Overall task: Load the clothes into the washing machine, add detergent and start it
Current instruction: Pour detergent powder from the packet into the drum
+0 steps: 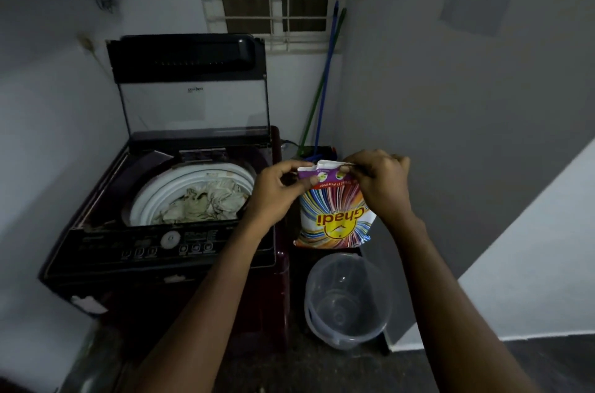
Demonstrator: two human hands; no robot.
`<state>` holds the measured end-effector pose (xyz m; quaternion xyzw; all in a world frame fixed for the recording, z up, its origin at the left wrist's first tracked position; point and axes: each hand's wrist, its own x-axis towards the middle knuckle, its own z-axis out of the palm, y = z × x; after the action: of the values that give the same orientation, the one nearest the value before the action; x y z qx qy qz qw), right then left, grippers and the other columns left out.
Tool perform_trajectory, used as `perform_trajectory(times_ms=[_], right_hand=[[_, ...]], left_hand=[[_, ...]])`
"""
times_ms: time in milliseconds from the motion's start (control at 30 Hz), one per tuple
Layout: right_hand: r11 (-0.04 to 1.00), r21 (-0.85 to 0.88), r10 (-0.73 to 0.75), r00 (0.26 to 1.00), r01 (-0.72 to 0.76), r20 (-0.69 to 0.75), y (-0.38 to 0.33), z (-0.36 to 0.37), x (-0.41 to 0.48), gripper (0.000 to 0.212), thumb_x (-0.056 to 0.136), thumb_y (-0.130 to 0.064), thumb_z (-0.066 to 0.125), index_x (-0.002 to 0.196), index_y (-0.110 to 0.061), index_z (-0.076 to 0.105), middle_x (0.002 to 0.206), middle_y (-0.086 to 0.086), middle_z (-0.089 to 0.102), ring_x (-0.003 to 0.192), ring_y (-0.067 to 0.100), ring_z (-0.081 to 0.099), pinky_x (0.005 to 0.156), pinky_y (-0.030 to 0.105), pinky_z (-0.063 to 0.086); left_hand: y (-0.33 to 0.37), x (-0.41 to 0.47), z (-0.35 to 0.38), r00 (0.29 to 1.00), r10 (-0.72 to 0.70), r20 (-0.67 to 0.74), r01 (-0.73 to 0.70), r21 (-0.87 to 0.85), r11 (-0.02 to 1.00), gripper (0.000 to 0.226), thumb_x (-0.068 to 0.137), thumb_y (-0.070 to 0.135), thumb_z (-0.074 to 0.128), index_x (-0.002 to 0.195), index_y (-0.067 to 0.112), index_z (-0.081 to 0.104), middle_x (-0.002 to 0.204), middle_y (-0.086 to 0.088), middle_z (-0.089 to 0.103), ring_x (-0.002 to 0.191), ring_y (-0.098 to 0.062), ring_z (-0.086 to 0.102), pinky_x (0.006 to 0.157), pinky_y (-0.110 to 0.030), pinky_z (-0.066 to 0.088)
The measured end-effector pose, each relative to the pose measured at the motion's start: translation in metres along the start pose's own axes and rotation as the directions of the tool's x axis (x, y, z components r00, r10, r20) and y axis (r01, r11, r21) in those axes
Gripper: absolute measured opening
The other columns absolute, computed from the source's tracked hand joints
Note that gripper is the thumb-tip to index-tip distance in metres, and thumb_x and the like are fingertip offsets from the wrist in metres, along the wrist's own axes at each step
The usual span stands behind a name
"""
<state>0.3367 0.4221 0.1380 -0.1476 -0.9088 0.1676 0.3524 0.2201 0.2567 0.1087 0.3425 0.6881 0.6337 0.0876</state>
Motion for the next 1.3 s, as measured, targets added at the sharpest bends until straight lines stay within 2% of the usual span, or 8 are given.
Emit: perform_trajectory(times_ms=[333, 500, 600, 733, 833, 1000, 1133, 1300], right_hand=[[0.986, 0.085, -0.151, 0.985, 0.145, 0.078, -0.021, -0.025, -0.036, 0.008, 0.088, -0.026, 0.064, 0.088, -0.028, 0.072, 0.093, -0.012, 0.071, 0.095, 0.014, 0.057, 0.076, 0.028, 0.012], [0.974, 0.157, -0.180, 0.978, 0.163, 0.105, -0.058, -0.012, -0.052, 0.006, 0.086, -0.028, 0.067, 0.088, -0.029, 0.072, 0.093, -0.013, 0.072, 0.094, 0.013, 0.058, 0.080, 0.031, 0.016], [0.960, 0.191, -0.234, 0.964, 0.207, 0.129, -0.087, 0.004, -0.063, 0.003, 0.083, -0.030, 0.068, 0.083, -0.031, 0.071, 0.088, -0.013, 0.071, 0.090, 0.012, 0.058, 0.079, 0.032, 0.017], [0.946, 0.213, -0.286, 0.940, 0.245, 0.186, -0.130, 0.036, -0.080, 0.005, 0.084, -0.033, 0.067, 0.085, -0.031, 0.071, 0.088, -0.015, 0.071, 0.089, 0.010, 0.057, 0.079, 0.034, 0.019], [0.945, 0.237, -0.280, 0.933, 0.225, 0.228, -0.159, 0.062, -0.092, 0.006, 0.085, -0.035, 0.066, 0.085, -0.031, 0.071, 0.087, -0.014, 0.070, 0.092, 0.009, 0.057, 0.077, 0.031, 0.016], [0.913, 0.375, -0.282, 0.910, 0.159, 0.302, -0.212, 0.098, -0.104, 0.006, 0.084, -0.031, 0.068, 0.086, -0.026, 0.073, 0.084, -0.009, 0.072, 0.089, 0.016, 0.064, 0.084, 0.054, 0.040], [0.867, 0.492, -0.284, 0.894, 0.084, 0.347, -0.248, 0.132, -0.110, 0.009, 0.081, -0.032, 0.073, 0.086, -0.024, 0.074, 0.084, -0.007, 0.072, 0.085, 0.016, 0.067, 0.080, 0.053, 0.046], [0.925, 0.355, -0.309, 0.819, 0.140, 0.483, -0.280, 0.170, -0.114, 0.019, 0.077, -0.041, 0.075, 0.078, -0.023, 0.071, 0.072, -0.010, 0.066, 0.085, 0.024, 0.066, 0.079, 0.046, 0.045]], left_hand=[[0.033, -0.076, 0.007, 0.946, 0.031, -0.323, 0.017, 0.146, 0.989, 0.025, 0.067, 0.020, 0.088, 0.061, 0.033, 0.068, 0.065, 0.017, 0.071, 0.062, 0.002, 0.065, 0.059, -0.014, 0.049], [0.042, -0.111, -0.033, 0.968, -0.083, -0.237, 0.118, 0.138, 0.983, 0.013, 0.075, 0.019, 0.083, 0.082, 0.026, 0.075, 0.086, 0.004, 0.076, 0.083, -0.013, 0.072, 0.077, -0.036, 0.058], [0.040, -0.136, -0.059, 0.973, -0.126, -0.194, 0.158, 0.156, 0.975, 0.024, 0.073, 0.021, 0.085, 0.092, 0.030, 0.073, 0.094, 0.006, 0.076, 0.089, -0.012, 0.072, 0.079, -0.035, 0.059], [0.025, -0.165, -0.096, 0.932, -0.110, -0.345, 0.218, 0.291, 0.932, 0.009, 0.077, 0.026, 0.082, 0.078, 0.023, 0.073, 0.079, 0.008, 0.072, 0.076, -0.008, 0.068, 0.072, -0.036, 0.055], [0.017, -0.184, -0.130, 0.912, -0.147, -0.383, 0.282, 0.325, 0.903, 0.014, 0.077, 0.027, 0.081, 0.076, 0.018, 0.071, 0.088, -0.003, 0.072, 0.088, -0.019, 0.069, 0.078, -0.041, 0.054], [0.013, -0.207, -0.190, 0.902, -0.134, -0.410, 0.326, 0.444, 0.834, 0.018, 0.077, 0.037, 0.078, 0.068, 0.031, 0.064, 0.074, 0.005, 0.070, 0.065, -0.006, 0.060, 0.063, -0.032, 0.049], [0.012, -0.225, -0.235, 0.898, -0.076, -0.433, 0.331, 0.551, 0.766, 0.014, 0.080, 0.040, 0.074, 0.075, 0.030, 0.066, 0.067, 0.021, 0.059, 0.063, 0.001, 0.055, 0.054, -0.021, 0.038], [-0.004, -0.255, -0.291, 0.855, -0.075, -0.513, 0.413, 0.587, 0.696, 0.015, 0.081, 0.037, 0.074, 0.079, 0.024, 0.069, 0.074, 0.014, 0.060, 0.068, -0.009, 0.058, 0.055, -0.020, 0.035]])
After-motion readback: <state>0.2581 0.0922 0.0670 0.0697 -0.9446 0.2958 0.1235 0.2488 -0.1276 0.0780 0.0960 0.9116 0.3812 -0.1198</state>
